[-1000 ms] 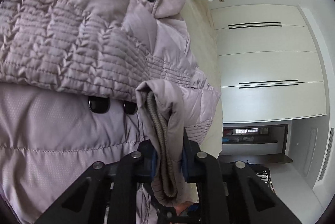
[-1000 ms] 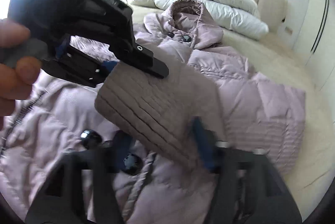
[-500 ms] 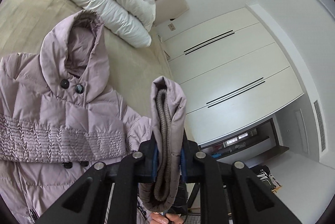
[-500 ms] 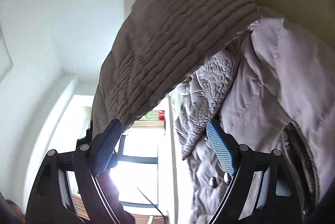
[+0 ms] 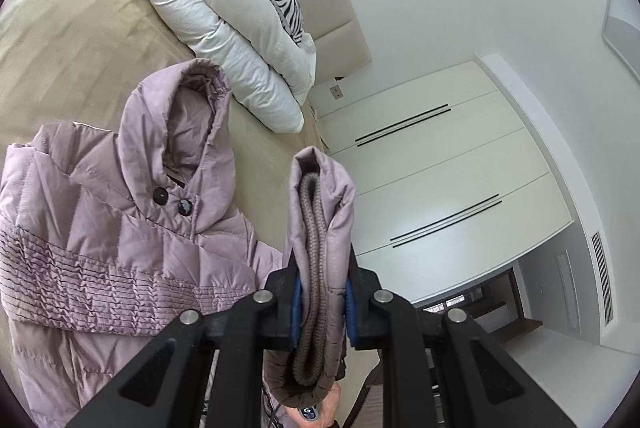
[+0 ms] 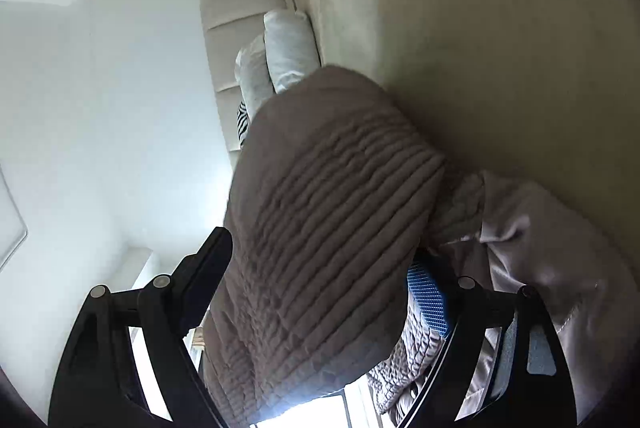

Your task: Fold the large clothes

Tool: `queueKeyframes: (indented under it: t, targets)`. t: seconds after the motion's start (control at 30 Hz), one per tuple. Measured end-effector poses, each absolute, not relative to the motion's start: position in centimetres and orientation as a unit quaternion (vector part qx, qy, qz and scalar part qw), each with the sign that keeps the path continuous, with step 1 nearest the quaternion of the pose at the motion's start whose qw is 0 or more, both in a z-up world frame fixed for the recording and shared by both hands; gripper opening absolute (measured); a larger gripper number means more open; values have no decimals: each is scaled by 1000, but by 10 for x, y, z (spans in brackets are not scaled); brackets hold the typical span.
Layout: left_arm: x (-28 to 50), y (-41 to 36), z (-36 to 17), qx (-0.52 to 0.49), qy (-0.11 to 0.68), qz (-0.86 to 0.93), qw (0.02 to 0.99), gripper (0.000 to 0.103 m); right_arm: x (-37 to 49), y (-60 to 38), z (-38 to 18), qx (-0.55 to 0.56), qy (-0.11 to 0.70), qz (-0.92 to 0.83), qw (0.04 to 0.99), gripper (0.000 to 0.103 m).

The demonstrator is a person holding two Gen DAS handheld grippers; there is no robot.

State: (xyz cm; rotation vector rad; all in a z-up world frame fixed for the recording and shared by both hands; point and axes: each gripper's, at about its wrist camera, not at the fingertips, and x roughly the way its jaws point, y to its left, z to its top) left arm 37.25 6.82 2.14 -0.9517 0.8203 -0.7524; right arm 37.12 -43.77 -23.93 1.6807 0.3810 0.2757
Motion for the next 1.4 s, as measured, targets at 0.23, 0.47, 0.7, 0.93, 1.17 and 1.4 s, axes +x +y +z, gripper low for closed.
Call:
queueKeyframes:
  t: [0.23, 0.47, 0.7, 0.93, 1.17, 1.4]
  targets:
    - [395, 93, -48, -443, 414, -295, 738, 18, 384, -461, -225, 692, 190, 89, 690, 84]
    - [416, 107, -158, -439, 502, -213, 714, 19, 375, -476, -243, 684, 218, 90, 690, 74]
    - [414, 109, -181, -442, 508, -196, 712, 22, 351, -470, -230, 666, 211, 39, 714, 69]
    - [415, 103, -176, -408, 513, -185, 732, 26, 311, -474, -201, 601, 186, -50, 776, 73]
    - [414, 93, -173, -372, 512, -175, 754, 29, 387, -395, -126, 395, 284, 105, 867, 74]
    - [416, 92, -174, -366, 511, -181, 756, 29, 439, -377, -178, 363, 380, 77, 847, 68]
